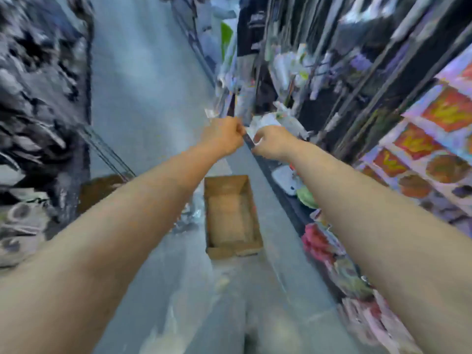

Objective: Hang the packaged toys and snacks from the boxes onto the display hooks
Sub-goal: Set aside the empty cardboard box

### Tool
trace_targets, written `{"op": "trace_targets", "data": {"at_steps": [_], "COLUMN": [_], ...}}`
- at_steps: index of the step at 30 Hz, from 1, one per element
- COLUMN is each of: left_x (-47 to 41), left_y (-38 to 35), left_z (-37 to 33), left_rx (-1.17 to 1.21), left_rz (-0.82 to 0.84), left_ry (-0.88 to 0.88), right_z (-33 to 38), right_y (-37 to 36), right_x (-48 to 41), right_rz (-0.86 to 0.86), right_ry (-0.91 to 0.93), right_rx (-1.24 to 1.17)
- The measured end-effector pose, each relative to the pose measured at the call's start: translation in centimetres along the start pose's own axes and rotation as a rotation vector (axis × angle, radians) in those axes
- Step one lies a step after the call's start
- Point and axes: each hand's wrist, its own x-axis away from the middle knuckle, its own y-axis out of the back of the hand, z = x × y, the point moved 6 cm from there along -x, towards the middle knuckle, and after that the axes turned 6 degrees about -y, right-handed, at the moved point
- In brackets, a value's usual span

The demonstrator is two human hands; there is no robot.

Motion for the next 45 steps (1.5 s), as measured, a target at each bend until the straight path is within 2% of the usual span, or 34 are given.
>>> {"op": "trace_targets", "data": {"at_steps": [4, 6, 10, 12, 16, 20, 27, 35, 41, 45], "left_x": [-2.3, -2.7, -4.0, -5.0, -6.8, -6.5, -3.3, 2.9, 2.4, -1.8], "left_y": [-5.2, -8.7, -15.9, -19.9, -24.9, -31.4, -41.8, -50.6, -49.1, -44.5], "left_z": [12.6, 17.8, 26.7, 30.9, 35.0, 39.8, 45.1, 46.6, 47.2, 47.0], "left_rx": [-0.017, -0.037, -0.022, -0.006, 0.083, 0.116, 0.240, 0.468, 0.179, 0.150], "left_rz": [0.215, 0.346, 0.474, 0.505, 0.416, 0.432, 0.435, 0.448, 0.296, 0.184], "left_ry": [0.277, 0.373, 0.488, 0.543, 0.661, 0.775, 1.025, 1.229, 1.094, 1.047], "right_z": [2.1, 1.2, -2.2, -5.0, -10.6, -15.2, -22.4, -28.2, -28.3, -26.6], "right_y": [-9.7, -14.6, -22.6, -26.1, -32.8, -38.3, -48.7, -57.9, -55.1, -48.9], "right_x": [-9.0, -12.7, -18.8, -20.9, -25.0, -28.2, -33.1, -30.9, -31.2, -34.4], "right_rz": [0.236, 0.345, 0.489, 0.542, 0.627, 0.636, 0.613, 0.712, 0.544, 0.297], "right_ry": [0.016, -0.017, -0.110, -0.195, -0.350, -0.484, -0.545, -0.716, -0.758, -0.764], "right_rx": [-0.016, -0.007, -0.027, -0.064, -0.100, -0.105, -0.091, -0.154, -0.122, -0.258]}}
